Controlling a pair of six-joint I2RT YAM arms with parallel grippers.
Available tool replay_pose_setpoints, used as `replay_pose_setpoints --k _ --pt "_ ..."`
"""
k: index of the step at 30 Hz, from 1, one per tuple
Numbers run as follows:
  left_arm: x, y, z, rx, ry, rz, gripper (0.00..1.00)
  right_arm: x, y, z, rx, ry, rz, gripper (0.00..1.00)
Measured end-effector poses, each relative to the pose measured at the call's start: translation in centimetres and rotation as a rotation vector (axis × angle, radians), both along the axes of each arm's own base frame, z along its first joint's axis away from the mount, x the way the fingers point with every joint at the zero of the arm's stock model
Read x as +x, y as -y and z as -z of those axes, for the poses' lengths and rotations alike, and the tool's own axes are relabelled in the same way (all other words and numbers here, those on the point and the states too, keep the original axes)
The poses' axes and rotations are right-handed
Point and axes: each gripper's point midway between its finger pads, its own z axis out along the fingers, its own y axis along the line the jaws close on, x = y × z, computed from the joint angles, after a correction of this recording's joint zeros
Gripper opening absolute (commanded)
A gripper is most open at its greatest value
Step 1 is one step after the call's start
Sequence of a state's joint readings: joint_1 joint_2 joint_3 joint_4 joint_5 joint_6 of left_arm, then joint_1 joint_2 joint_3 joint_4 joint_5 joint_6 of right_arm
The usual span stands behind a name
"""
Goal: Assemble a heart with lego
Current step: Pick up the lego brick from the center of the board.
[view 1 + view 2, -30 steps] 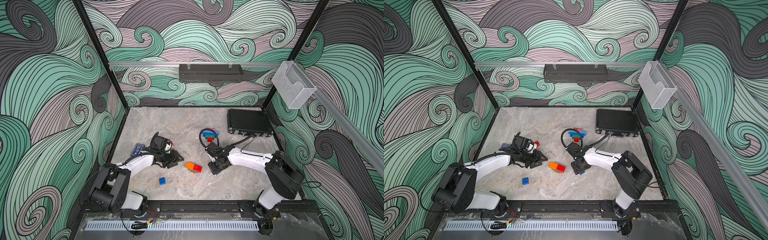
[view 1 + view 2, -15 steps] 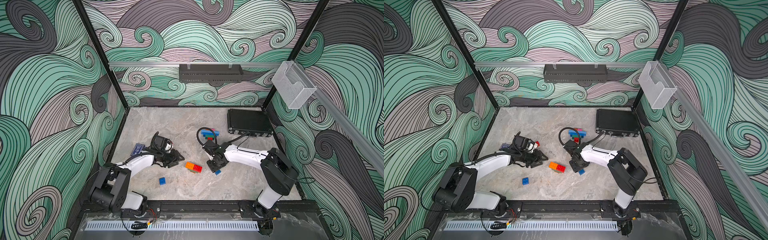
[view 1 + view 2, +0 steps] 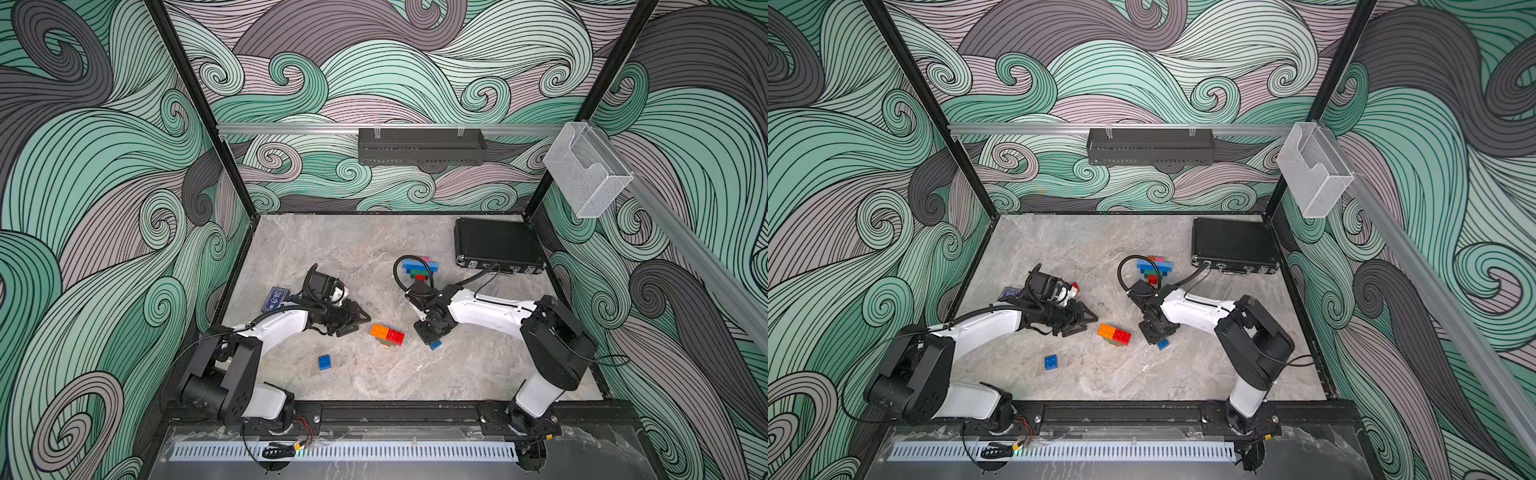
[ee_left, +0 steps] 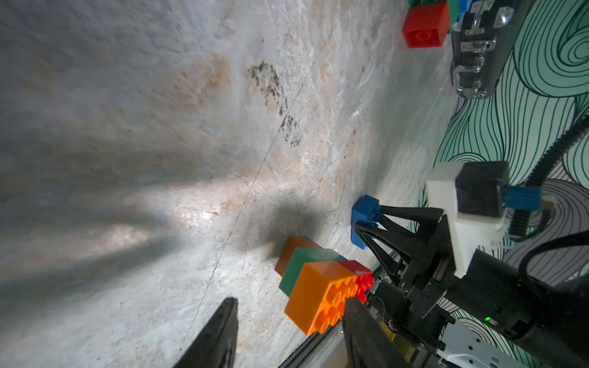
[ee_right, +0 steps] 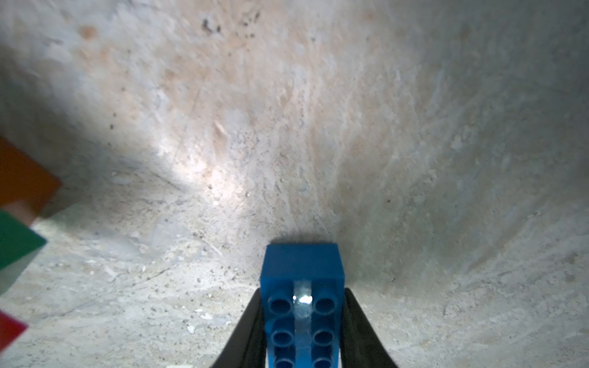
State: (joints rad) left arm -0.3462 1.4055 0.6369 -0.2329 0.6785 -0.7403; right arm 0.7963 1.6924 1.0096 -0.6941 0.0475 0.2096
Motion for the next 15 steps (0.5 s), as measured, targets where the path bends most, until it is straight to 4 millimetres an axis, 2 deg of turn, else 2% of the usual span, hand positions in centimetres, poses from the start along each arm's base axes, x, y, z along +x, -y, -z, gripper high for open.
replay_pose_setpoints --k 9,15 --pt "-2.1 2.0 0.6 -0.036 -0.029 0.103 0.55 0.0 -1.1 -4.5 0.109 0.087 -0.159 0.27" --pt "-2.5 2.7 1.2 -0.042 -0.041 0.131 0.54 -0.3 -2.2 -6.8 0.157 0.109 -0.274 0.27"
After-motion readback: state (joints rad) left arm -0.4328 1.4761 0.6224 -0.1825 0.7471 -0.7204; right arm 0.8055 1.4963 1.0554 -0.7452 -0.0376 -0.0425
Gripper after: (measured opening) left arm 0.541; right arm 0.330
